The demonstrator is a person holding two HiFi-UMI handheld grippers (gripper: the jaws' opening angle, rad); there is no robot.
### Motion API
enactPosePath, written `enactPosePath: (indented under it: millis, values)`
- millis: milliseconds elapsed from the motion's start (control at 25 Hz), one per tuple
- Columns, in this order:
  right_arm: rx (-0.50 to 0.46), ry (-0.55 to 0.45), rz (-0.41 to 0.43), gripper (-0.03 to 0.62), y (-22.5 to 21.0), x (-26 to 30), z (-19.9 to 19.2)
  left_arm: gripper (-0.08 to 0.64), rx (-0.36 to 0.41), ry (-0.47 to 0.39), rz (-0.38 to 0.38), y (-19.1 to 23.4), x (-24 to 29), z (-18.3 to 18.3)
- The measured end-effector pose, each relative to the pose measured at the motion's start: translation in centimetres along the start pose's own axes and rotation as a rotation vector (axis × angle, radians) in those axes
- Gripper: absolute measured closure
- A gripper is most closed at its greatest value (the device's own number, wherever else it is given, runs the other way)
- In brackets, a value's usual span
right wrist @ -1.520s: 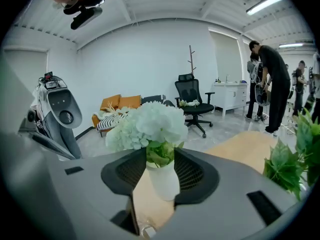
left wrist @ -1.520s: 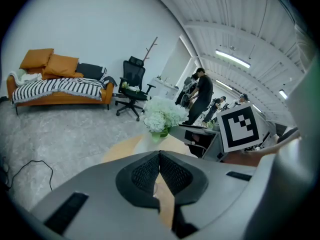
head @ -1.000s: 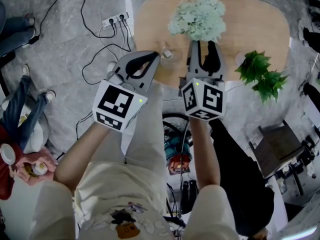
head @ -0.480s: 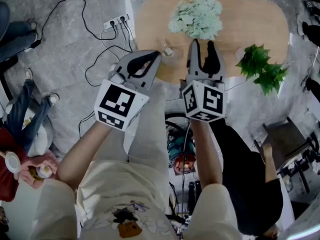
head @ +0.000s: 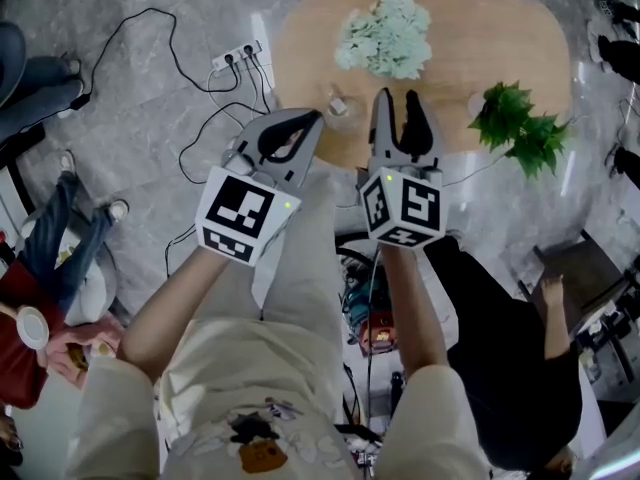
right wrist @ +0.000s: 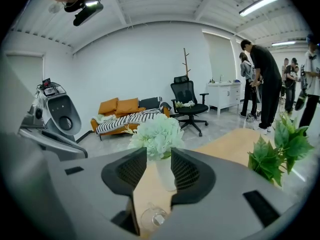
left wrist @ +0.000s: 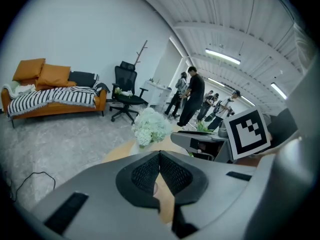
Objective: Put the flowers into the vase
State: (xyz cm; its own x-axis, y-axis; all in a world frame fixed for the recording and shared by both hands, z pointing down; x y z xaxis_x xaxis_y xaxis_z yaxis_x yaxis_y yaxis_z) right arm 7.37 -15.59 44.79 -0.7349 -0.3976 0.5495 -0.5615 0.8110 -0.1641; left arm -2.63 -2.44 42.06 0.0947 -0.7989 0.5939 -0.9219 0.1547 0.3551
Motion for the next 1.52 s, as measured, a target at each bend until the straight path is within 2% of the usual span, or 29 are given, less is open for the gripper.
enactPosePath:
  millis: [40, 120, 160, 360, 880, 1240, 1520]
  values:
    - [0.003, 0.002, -0.004, 0.443, 0.1, -0.3, 0.1, 0.551, 0.003, -0.001, -0.001, -0.1, -0.2, 0.2]
    - [0.010, 0.008, -0.017, 0.534, 0.4, -1.0, 0.5, 0.552, 0.008, -0.002, -0.003, -0.4, -0.8, 0.5]
    - [0.013, 0.010, -0.021, 0.557, 0.6, -1.4, 0.6, 0.551, 0.012, -0.004, -0.005, -0.5, -1.0, 0.6]
    - [0.032, 0.001, -0.024, 0.580, 1.2, -2.9, 1.6, 0.551, 0.039, -0.011, -0.013, -1.0, -2.2, 1.6]
    - [0.063, 0.011, -0.017, 0.586, 4.8, -7.5, 4.3, 0.551, 0.080, -0.007, -0.035, -2.4, -7.1, 4.0]
    - [0.064, 0.020, -0.019, 0.586, 8.1, -11.8, 5.5, 0.551, 0.106, -0.016, -0.077, -3.9, -11.2, 4.6]
    - [0.059, 0.034, 0.008, 0.586, 10.7, -15.7, 6.0, 0.551, 0.085, -0.032, -0.106, -5.3, -14.8, 4.7]
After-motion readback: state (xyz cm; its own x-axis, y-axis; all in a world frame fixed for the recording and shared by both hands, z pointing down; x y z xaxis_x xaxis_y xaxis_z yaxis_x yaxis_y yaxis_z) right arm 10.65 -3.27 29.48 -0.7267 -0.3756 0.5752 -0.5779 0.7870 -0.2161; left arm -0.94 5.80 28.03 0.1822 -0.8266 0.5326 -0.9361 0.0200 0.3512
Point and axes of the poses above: the fingertips, and each gripper's own axes: x forward along the fingers, y to its left, z out of its top, the point moved 7 cm from there along -x, backward along the fingers, and after that the axes turned 3 degrees about y, right-handed, at the moved point
